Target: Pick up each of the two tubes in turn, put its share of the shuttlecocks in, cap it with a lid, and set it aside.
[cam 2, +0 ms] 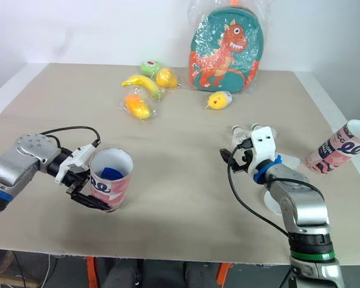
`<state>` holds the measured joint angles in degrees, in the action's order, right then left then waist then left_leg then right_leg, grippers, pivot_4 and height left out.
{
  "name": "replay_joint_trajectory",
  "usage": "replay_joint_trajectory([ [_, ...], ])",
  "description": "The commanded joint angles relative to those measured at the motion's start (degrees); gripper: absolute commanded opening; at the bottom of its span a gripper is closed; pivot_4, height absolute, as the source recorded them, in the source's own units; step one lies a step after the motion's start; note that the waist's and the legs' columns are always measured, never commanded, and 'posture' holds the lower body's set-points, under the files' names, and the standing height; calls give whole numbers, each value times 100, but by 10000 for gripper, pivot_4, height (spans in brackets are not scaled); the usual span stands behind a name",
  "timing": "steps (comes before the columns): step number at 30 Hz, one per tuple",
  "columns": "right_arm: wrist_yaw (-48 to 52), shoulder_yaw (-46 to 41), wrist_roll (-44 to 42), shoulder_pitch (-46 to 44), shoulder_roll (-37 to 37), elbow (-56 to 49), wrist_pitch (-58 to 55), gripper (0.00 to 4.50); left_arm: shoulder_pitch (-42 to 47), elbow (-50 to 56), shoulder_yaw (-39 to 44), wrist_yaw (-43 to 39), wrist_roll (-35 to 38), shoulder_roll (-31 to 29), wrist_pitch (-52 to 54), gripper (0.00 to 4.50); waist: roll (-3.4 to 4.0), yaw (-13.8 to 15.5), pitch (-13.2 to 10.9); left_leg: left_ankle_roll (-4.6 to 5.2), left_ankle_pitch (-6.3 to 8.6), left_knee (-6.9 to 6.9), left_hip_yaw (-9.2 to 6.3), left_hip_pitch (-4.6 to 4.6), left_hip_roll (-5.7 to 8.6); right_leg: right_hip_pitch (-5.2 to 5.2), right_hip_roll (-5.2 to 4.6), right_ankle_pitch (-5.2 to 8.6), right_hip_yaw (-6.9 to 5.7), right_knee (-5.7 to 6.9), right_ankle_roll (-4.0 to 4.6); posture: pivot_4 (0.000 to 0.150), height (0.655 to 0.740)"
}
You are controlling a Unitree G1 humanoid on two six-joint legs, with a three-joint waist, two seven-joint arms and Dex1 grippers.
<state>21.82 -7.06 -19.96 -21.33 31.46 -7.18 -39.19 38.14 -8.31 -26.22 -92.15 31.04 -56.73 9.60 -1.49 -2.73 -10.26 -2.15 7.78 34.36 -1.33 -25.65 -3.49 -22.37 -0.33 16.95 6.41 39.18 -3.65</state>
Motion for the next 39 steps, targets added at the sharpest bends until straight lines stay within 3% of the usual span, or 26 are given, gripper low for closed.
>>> replay_joint_trajectory([
  [1, -31, -92, 133, -343, -93, 438, 327, 45000, 53, 45, -28, -35, 121, -125, -61, 37084, 0, 1, 0, 2, 1, 0, 0, -4, 0, -4, 0, 0, 0, 0, 3, 1500, 7400],
  [12, 53, 70, 705, -1273, -336, 2284, 1175, 45000, 147, -139, -508, -35, -191, -417, -526, 37084, 2, 1, -1, 8, 6, 7, -2, -42, 1, -39, 1, -16, -3, 1, 26, 1500, 7400],
  [13, 48, 69, 734, -1341, -365, 2403, 1229, 39847, 159, -183, -545, -35, -233, -422, -590, 36660, 2, 1, -1, 8, 6, 7, -2, -42, 1, -39, 1, -17, -3, 1, 26, 1500, 7400],
  [14, 63, 74, 770, -1385, -394, 2483, 1293, 37433, 169, -236, -591, -35, -269, -430, -675, 36660, 2, 0, -1, 8, 5, 7, -2, -41, 1, -39, 1, -19, -2, 1, 26, 1500, 7400],
  [15, 92, 78, 776, -1415, -426, 2510, 1328, 30088, 180, -286, -633, -35, -295, -433, -735, 36660, 2, 1, -1, 8, 5, 7, -2, -42, 1, -40, 2, -19, -2, 2, 26, 1500, 7400],
  [16, 128, 88, 778, -1426, -449, 2500, 1346, 25684, 190, -326, -669, -35, -299, -436, -777, 36660, 3, 1, 0, 8, 5, 7, -2, -41, 1, -40, 2, -18, -2, 2, 26, 1500, 7400],
  [18, 169, 107, 792, -1419, -476, 2443, 1360, 20287, 197, -386, -714, -35, -300, -437, -839, 36660, 4, 1, 1, 8, 5, 7, -3, -41, 1, -40, 2, -19, -2, 3, 26, 1500, 7400],
  [21, 197, 116, 829, -1381, -479, 2360, 1349, 6220, 221, -458, -763, -35, -313, -421, -913, 36660, 5, 0, 1, 7, 4, 9, -3, -39, 1, -38, 3, -22, -2, 6, 26, 1500, 7400],
  [22, 245, 135, 804, -1343, -477, 2250, 1310, 5632, 225, -475, -776, -35, -306, -418, -931, 36660, 5, 1, 1, 7, 3, 10, -3, -39, 1, -38, 3, -23, -2, 6, 26, 1500, 7400],
  [23, 323, 178, 774, -1283, -458, 2077, 1256, 769, 234, -497, -793, -35, -303, -404, -953, 36660, 6, 0, 1, 8, 2, 10, -3, -39, 1, -38, 3, -23, -2, 6, 24, 1500, 7400],
  [26, 601, 306, 692, -1095, -393, 1544, 1149, 769, 257, -564, -819, -35, -306, -349, -1033, 36660, 10, 1, 4, 9, 0, 11, -4, -38, 0, -38, 4, -24, -2, 8, 22, 1500, 7400],
  [31, 2447, 720, -365, -766, 400, -1015, 798, 769, 412, -768, -1036, -35, -440, -199, -1094, 36660, 57, 13, 3, 9, -1, 13, -6, -40, -1, -39, 5, -23, -2, 14, 21, 1500, 7400],
  [34, 3212, 738, -992, -907, 906, -1919, 577, 769, 536, -916, -1131, -35, -409, -113, -1096, 36660, 61, 24, 9, 9, -1, 17, -16, -26, 0, -15, 6, -4, -10, 15, -9, 1500, 7400],
  [37, 3705, 948, -1288, -1417, 1256, -2278, 346, 769, 638, -1078, -1177, -35, -411, -21, -1128, 36660, 62, 16, 8, 10, -3, 21, -11, 0, -2, 7, 2, 0, -8, 14, 5, 1500, 7400],
  [39, 4101, 1378, -1015, -1819, 1482, -2281, 469, 769, 710, -1197, -1186, -35, -425, 62, -1129, 36660, 62, 18, 8, 13, -13, 22, -5, 9, -4, 11, 1, -10, -6, 14, 16, 1500, 7400],
])
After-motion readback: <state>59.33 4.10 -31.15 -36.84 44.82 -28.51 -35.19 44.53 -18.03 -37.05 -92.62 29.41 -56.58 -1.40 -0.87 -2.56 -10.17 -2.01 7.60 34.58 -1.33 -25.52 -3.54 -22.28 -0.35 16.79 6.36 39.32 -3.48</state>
